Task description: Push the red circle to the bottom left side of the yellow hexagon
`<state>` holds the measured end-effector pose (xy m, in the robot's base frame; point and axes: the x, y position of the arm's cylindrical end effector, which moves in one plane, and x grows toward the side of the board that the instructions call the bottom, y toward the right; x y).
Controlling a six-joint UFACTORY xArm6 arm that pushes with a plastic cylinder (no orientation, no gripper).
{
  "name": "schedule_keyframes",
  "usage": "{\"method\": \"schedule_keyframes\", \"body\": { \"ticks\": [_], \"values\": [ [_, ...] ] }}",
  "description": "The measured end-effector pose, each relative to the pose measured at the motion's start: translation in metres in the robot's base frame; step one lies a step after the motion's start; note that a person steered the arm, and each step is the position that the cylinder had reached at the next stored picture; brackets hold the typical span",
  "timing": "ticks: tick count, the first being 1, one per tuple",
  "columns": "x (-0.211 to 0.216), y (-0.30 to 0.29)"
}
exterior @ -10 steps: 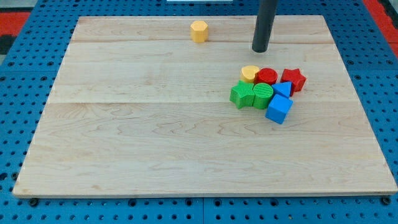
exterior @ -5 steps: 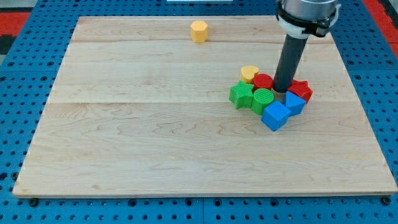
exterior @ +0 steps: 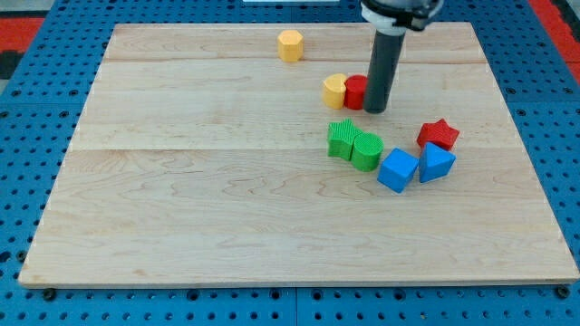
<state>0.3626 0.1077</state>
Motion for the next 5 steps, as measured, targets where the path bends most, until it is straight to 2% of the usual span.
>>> {"method": "schedule_keyframes", "body": {
  "ticks": [2,3,5],
  "values": [
    [0.009,-0.011],
    [0.003,0.006],
    [-0.054,-0.073]
  ]
}}
